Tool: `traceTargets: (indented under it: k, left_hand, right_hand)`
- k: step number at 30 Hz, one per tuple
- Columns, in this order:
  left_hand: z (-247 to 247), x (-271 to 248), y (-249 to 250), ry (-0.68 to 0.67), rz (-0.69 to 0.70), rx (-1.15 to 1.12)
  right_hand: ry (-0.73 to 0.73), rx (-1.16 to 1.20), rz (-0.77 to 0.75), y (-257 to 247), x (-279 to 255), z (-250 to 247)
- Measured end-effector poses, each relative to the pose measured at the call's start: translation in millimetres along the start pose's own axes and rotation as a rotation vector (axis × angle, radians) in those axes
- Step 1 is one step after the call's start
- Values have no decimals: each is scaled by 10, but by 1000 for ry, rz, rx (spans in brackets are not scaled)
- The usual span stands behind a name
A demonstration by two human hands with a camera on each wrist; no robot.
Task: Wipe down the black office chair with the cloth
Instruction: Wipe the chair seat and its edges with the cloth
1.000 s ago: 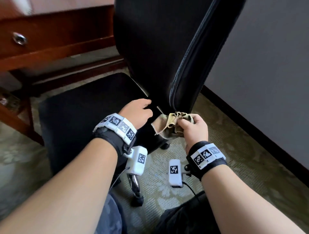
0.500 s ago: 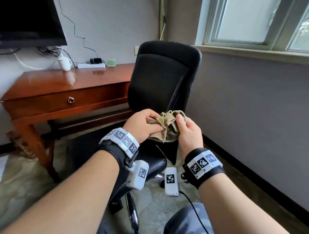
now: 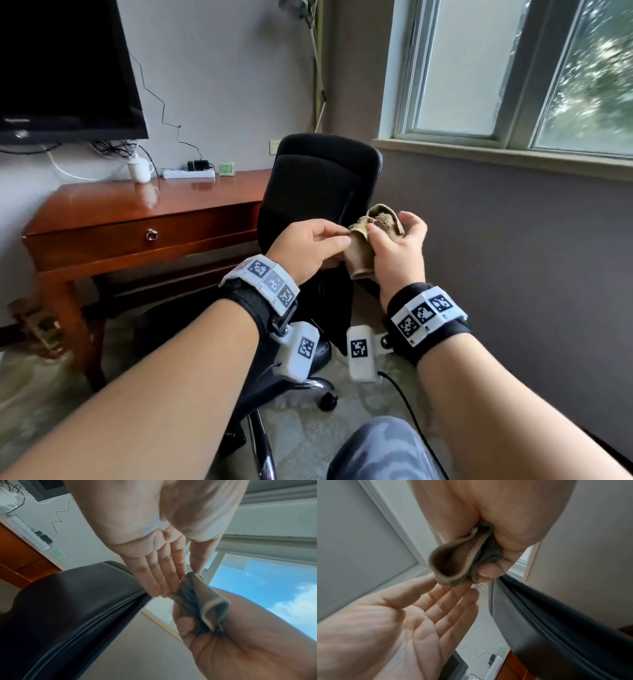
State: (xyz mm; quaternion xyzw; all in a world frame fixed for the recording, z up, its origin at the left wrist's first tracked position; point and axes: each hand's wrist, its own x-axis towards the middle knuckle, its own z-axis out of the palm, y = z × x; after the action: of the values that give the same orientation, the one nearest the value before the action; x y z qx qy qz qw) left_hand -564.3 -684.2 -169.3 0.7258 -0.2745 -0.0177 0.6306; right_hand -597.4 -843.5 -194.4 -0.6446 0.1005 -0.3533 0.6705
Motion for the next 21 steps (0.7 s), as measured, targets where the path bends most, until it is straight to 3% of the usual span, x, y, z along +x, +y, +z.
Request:
traceTargets:
  k: [4,10,18,21]
  left_hand:
    - [-137,47,-107,66,-15,117]
    - [-569,202,-548,115,-89,231]
    - [-764,597,-1447,48,-200,283]
    - [-746,769,-1732,-39,-214,338]
  right_hand:
    - [17,-224,-101,-61,159,-73]
    - [12,-486,-129,-32,436,-57]
    - [-4,-727,-171,44,928,338]
    - [0,-792,-175,154,1098,448]
